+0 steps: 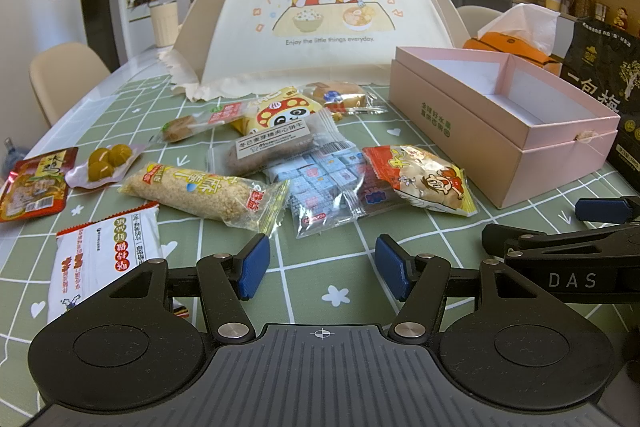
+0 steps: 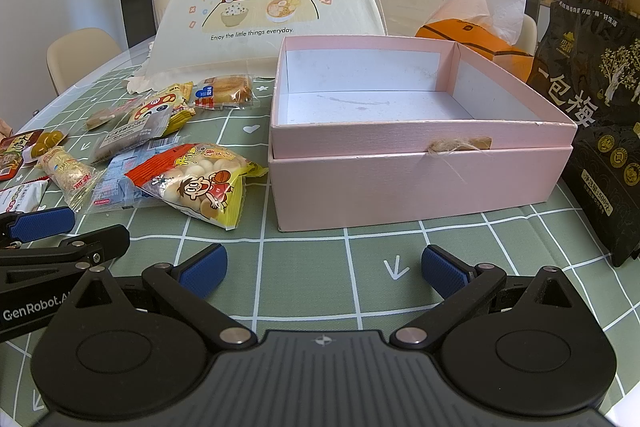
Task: Organize snacks
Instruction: 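Grasp the red duck-snack bag with the left tool while the right tool moves over the snacks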
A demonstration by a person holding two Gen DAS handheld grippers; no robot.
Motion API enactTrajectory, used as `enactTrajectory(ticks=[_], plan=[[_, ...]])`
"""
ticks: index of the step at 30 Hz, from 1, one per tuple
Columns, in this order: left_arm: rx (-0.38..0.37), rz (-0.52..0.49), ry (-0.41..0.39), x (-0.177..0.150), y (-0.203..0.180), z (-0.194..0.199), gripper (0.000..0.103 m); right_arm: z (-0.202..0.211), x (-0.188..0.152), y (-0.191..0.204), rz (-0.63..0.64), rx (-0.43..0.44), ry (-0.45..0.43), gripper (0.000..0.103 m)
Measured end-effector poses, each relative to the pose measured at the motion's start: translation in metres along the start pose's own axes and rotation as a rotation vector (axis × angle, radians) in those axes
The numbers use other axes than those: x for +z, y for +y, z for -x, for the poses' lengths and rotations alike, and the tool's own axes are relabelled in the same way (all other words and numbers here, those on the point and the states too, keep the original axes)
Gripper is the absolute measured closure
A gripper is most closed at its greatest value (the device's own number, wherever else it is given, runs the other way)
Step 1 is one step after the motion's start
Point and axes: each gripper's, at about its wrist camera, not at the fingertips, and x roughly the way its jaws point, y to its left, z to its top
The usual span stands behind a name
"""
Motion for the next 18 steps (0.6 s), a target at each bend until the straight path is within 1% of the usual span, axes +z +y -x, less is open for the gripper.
enactTrajectory(ticks=[10,11,13,14,16,18], plan=[[0.004,-0.005,0.0,-0.002,0.0,-0.004,0.037,-0.001,-0.001,0.0,0.0,0.001,0.001,0.0],[0.002,-0.006,0.0,-0.001,0.0,-0.004,0.037,-0.001,0.0,0.0,0.006,0.008,0.014,0.0],[-0.031,-0.02,0.006,-0.001,0.004,-0.005,0.038,-0.001,0.007,-0.001,0.02,0.033,0.088,0.0],[-0.05,-0.028,0.019,0.001,0.005,-0.005,0.038,-0.001,0.008,0.0,0.022,0.026,0.117,0.0],[-0.104,-0.011,0.051,0.005,0.01,-0.002,0.038,0.001,0.008,0.0,0.024,0.024,0.152,0.0],[-0.176,0.013,0.091,0.009,0.016,0.007,0.04,0.005,0.007,-0.003,0.017,0.016,0.166,0.0]])
